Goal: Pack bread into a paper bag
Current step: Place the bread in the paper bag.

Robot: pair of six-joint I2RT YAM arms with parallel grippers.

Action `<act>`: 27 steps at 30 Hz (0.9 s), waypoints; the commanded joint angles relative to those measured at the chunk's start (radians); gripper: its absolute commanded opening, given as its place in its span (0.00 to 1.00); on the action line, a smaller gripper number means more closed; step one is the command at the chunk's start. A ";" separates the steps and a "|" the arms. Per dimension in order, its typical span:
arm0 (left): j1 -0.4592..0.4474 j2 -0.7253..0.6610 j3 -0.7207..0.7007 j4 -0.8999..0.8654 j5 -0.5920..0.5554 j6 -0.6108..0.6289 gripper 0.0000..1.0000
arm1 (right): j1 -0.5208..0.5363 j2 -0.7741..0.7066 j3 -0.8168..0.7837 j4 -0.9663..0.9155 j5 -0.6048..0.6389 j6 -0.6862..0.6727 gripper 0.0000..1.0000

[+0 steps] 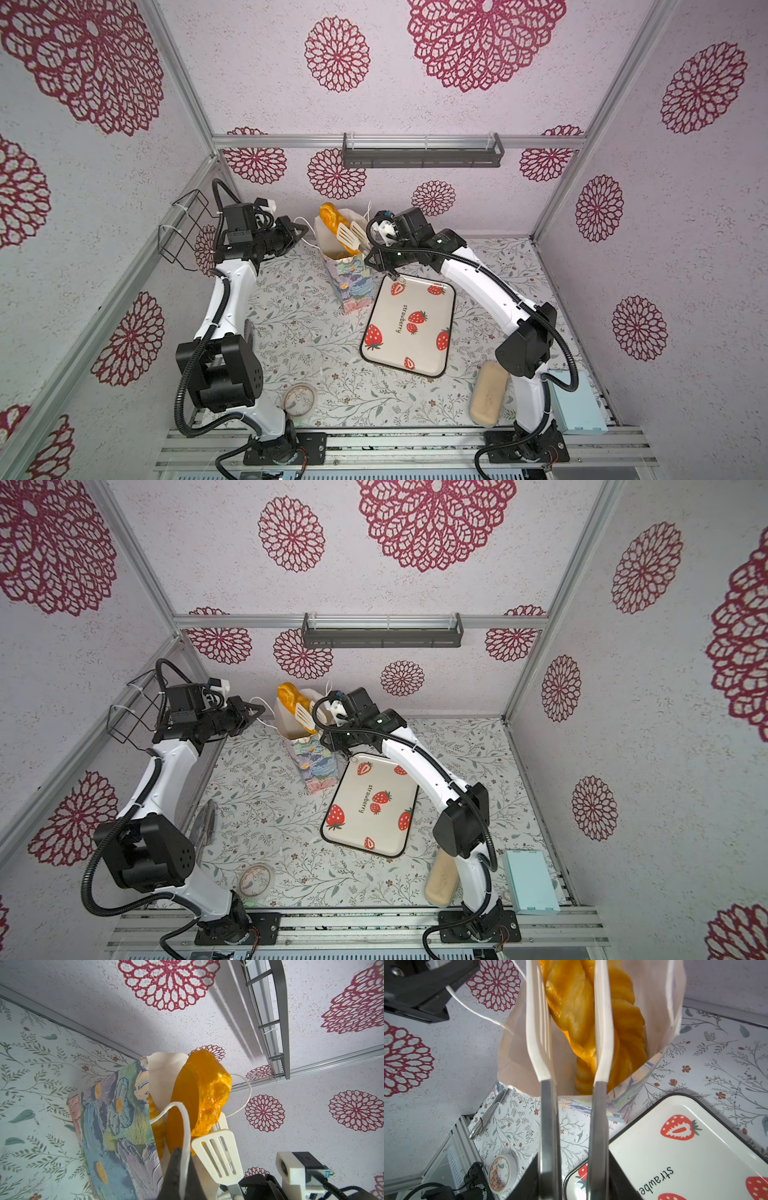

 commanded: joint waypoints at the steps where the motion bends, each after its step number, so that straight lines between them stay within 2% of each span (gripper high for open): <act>1: 0.007 -0.006 0.001 0.028 0.007 -0.003 0.00 | -0.004 -0.111 0.023 0.076 0.003 -0.008 0.41; 4: 0.006 -0.005 0.002 0.027 0.005 -0.003 0.00 | -0.004 -0.120 0.023 0.076 0.004 -0.008 0.46; 7: 0.008 -0.006 0.001 0.027 0.005 -0.002 0.00 | -0.004 -0.126 0.025 0.076 0.003 -0.009 0.47; 17: 0.007 -0.007 0.004 0.024 0.004 0.000 0.00 | -0.003 -0.156 0.026 0.065 0.015 -0.018 0.46; 23: 0.007 -0.011 0.003 0.023 0.004 0.003 0.00 | -0.003 -0.207 0.005 0.052 0.062 -0.030 0.46; 25: 0.007 -0.012 0.005 0.024 0.004 0.003 0.05 | -0.004 -0.234 -0.026 0.056 0.084 -0.034 0.45; 27: 0.008 -0.016 0.004 0.026 0.004 0.004 0.17 | -0.007 -0.272 -0.057 0.063 0.109 -0.035 0.45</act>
